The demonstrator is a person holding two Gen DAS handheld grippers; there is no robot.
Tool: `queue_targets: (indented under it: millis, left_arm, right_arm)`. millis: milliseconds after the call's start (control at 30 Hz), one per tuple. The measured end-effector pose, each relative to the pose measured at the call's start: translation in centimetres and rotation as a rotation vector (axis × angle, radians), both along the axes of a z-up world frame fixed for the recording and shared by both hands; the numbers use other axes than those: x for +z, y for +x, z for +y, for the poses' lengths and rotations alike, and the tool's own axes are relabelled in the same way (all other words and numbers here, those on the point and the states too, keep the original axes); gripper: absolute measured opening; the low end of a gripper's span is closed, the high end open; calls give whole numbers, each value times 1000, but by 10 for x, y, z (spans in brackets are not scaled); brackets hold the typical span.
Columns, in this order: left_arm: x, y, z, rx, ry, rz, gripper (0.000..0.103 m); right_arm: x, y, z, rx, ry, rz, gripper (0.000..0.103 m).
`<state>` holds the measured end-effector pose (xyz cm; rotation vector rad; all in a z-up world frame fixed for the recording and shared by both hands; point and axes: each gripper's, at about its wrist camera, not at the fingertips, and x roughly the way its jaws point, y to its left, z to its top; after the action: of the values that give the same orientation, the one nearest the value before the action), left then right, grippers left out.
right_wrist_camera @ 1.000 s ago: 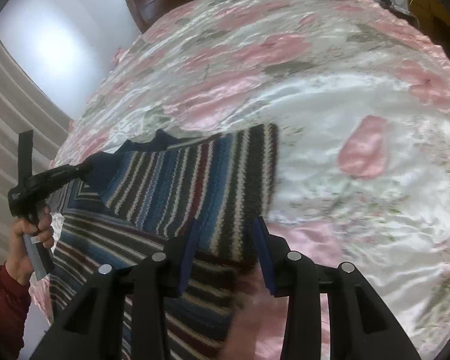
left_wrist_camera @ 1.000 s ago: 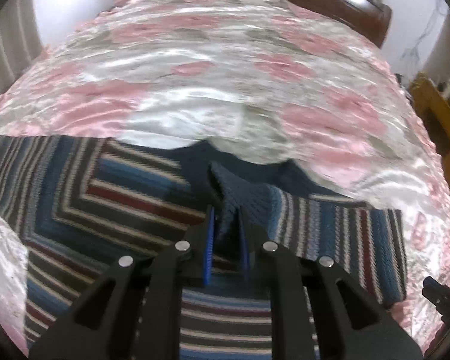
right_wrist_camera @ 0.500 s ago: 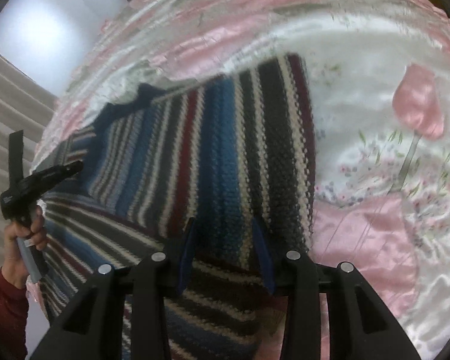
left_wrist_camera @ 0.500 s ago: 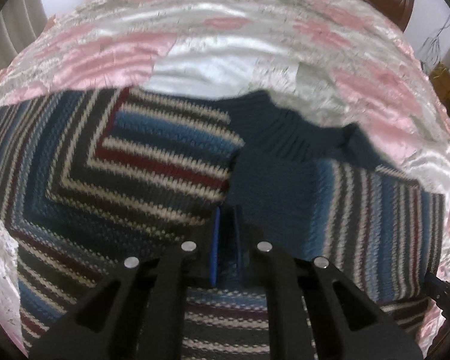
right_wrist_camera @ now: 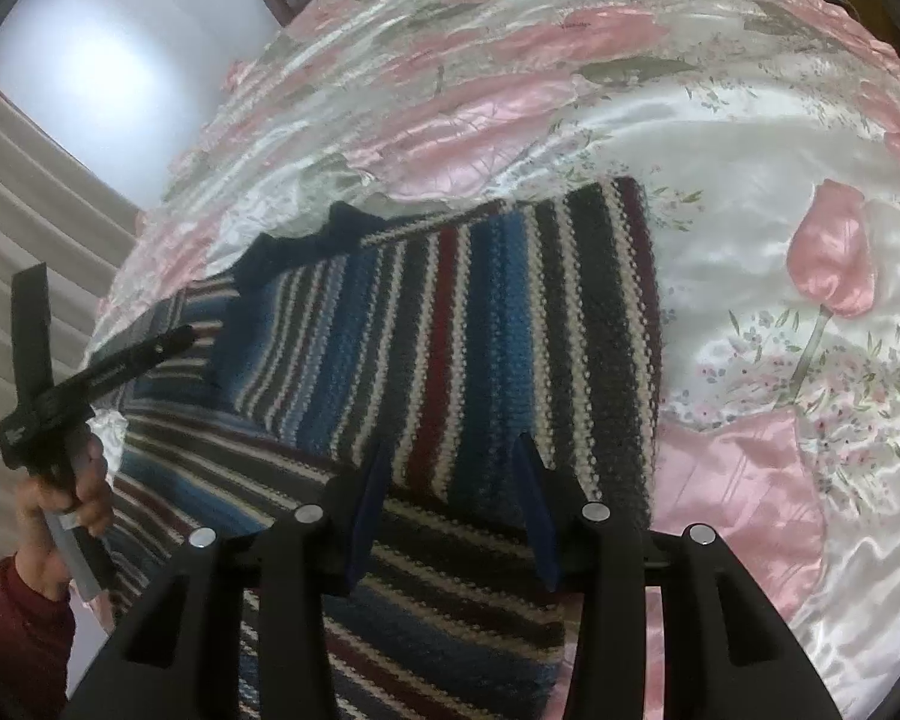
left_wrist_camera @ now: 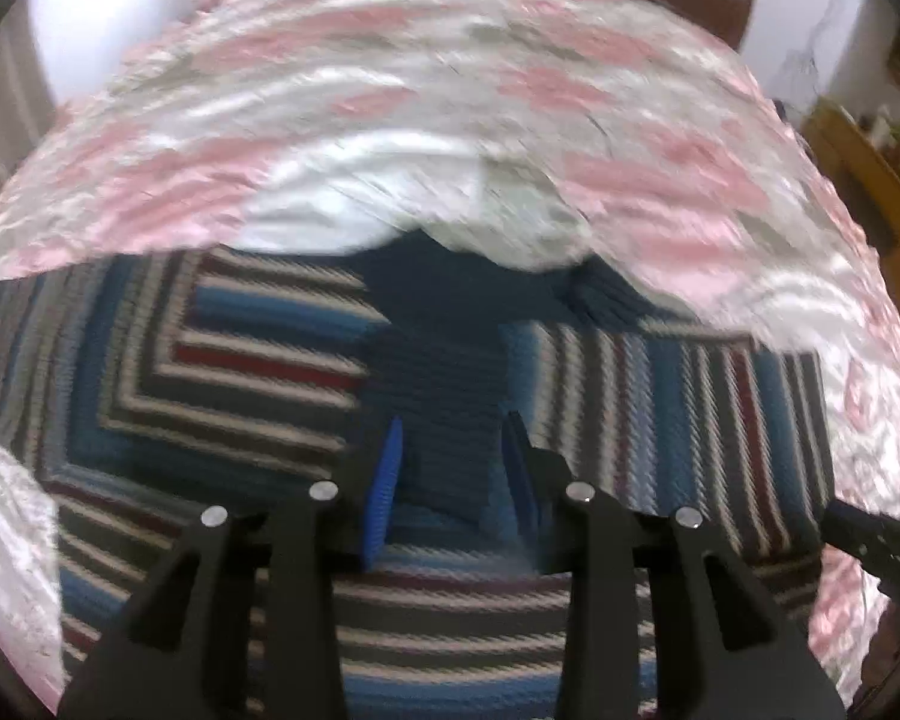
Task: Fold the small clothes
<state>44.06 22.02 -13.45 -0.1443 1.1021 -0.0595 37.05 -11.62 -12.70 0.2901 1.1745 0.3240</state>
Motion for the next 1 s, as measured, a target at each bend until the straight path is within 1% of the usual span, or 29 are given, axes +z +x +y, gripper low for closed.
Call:
queue_targets:
  millis: [67,167,233,367,467,533,567,600,667,733,800,867,933,967,1000]
  left_arm:
    - [-14,2,-9,-21,6,37,34]
    - [-41,0,-16,-27,11,98,34]
    - [-54,1,-13,-18,10,110,34]
    - [-58,2,-15,-30,35,92,35]
    - [-57,2,-17,-34,46,94,35]
    - [-53,3,-15,-32,28,97,36]
    - [-48,1,-12,-30,14,99,40]
    - [-44,-1,-10,-27,7,98,47]
    - [-33,-9,1,-18,14,75,56]
    - [-24,-16,16,-12,22,59,59]
    - [-19,-20,35,4,20,63,66]
    - [-16,-24,58,36,24,72,71]
    - [-12,-30,84,63,37,77,78]
    - [-10,-33,97,74,50,78,84]
    - [-9,-35,108,82,62,79,88]
  right_arm:
    - [-8,1,1,0,-28,15,44]
    - [-25,2,-5,-17,-7,55,43]
    - [-32,0,-8,-18,7,58,43]
    - [-39,1,-8,-18,11,51,43]
    - [-36,-1,-2,-8,-38,43,43]
    - [-27,-3,4,-7,-74,26,44]
    - [-20,-5,7,-9,-78,12,46]
    - [-13,-9,8,-10,-68,-7,51]
    - [-1,-13,10,-16,-47,-27,54]
    - [7,-15,14,-23,-31,-28,54]
    - [9,-13,20,-19,-24,-12,54]
    - [10,-11,30,-16,-31,-1,59]
    - [10,-9,41,-8,-52,3,73]
    - [11,-9,46,-6,-66,0,78]
    - [11,-9,50,-6,-75,-4,86]
